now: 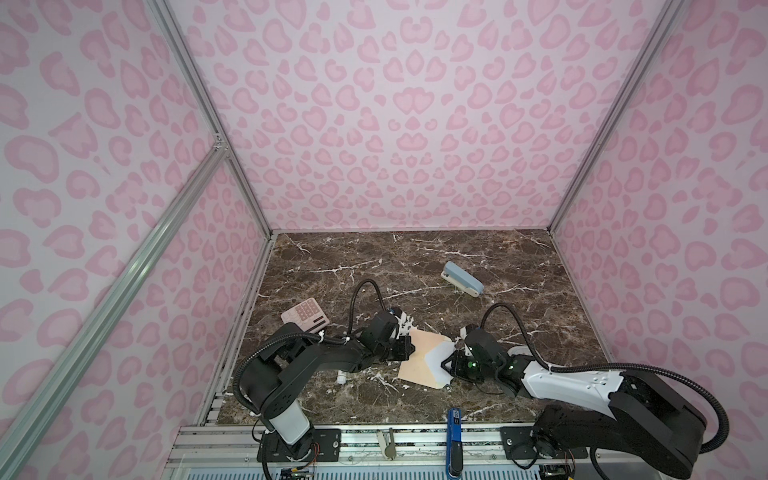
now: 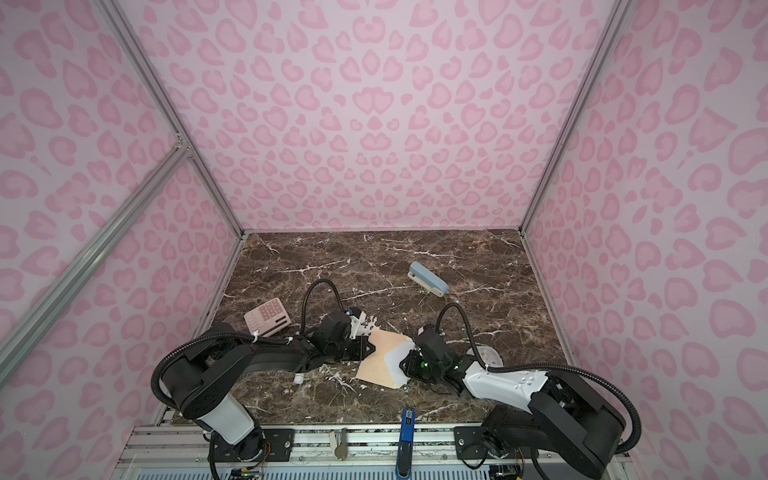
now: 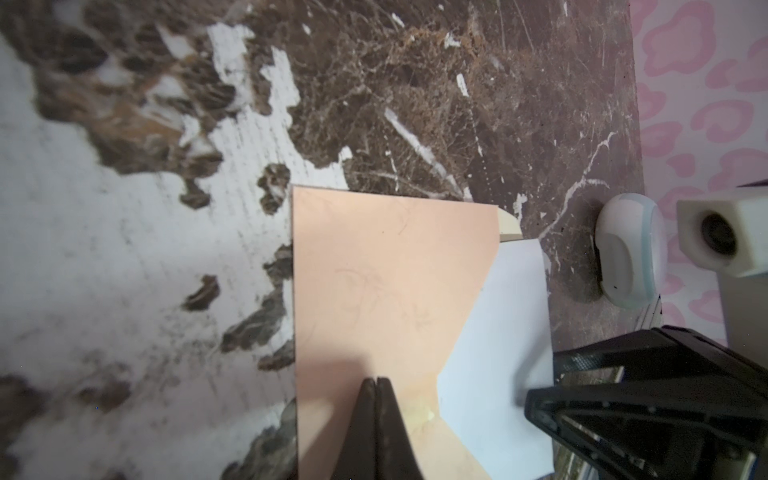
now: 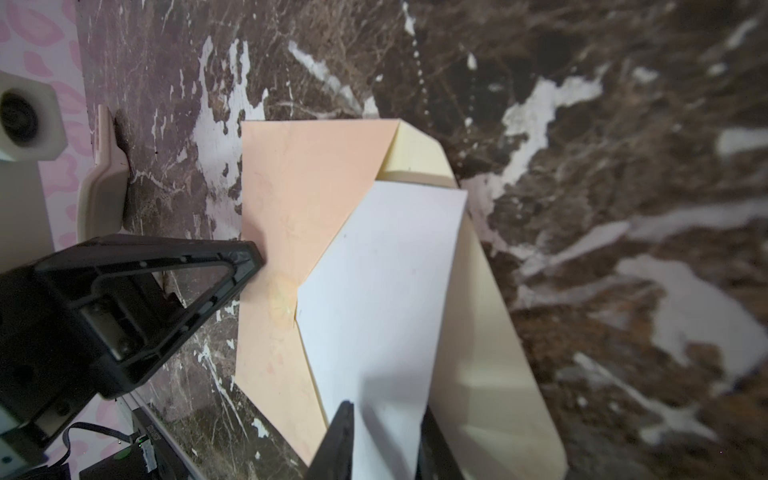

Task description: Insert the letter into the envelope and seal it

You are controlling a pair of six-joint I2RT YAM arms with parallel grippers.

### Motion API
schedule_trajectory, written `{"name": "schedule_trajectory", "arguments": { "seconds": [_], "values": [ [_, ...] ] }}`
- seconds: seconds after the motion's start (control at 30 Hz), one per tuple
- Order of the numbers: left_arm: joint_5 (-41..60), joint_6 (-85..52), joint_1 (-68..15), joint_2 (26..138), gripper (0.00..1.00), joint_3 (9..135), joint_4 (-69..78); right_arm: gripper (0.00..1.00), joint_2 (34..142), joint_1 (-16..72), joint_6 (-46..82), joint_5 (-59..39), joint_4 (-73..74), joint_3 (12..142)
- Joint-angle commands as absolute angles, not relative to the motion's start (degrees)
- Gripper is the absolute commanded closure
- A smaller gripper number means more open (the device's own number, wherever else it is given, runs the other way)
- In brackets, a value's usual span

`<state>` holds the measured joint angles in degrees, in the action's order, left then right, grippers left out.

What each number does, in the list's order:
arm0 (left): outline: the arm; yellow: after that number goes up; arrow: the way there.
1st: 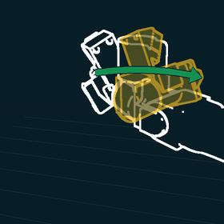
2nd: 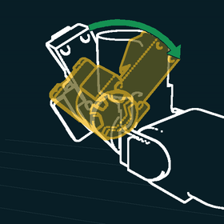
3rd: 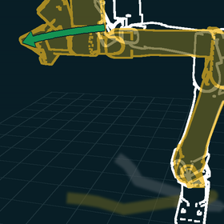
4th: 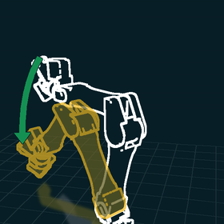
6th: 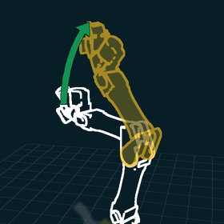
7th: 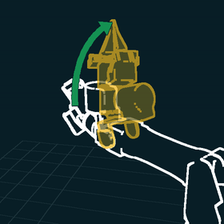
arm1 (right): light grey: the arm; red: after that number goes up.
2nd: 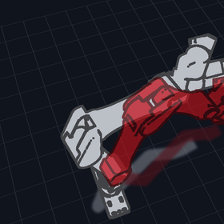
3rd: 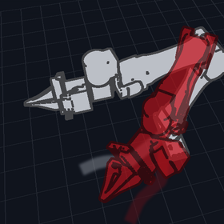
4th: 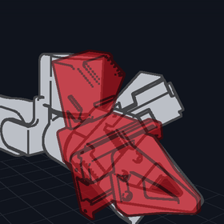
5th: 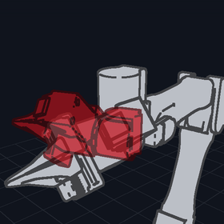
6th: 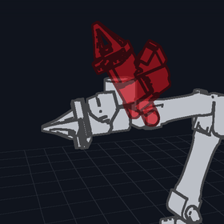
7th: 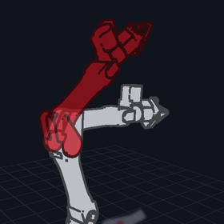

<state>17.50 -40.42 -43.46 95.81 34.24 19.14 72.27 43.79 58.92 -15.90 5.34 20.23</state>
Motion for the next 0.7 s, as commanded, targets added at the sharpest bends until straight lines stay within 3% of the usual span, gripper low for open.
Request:
{"name": "schedule_trajectory", "arguments": {
  "seconds": [0.0,0.67],
  "values": [
    [16.04,-39.73,-43.42,96.02,0.96,33.9,11.25,0.76,73.16,43.86,59.24,-16.25,6.03,19.67],
    [16.25,-39.73,-43.42,95.63,0.96,34.1,11.25,0.78,77.76,45.08,61.56,-17.31,10.8,20.9]
  ]
}}
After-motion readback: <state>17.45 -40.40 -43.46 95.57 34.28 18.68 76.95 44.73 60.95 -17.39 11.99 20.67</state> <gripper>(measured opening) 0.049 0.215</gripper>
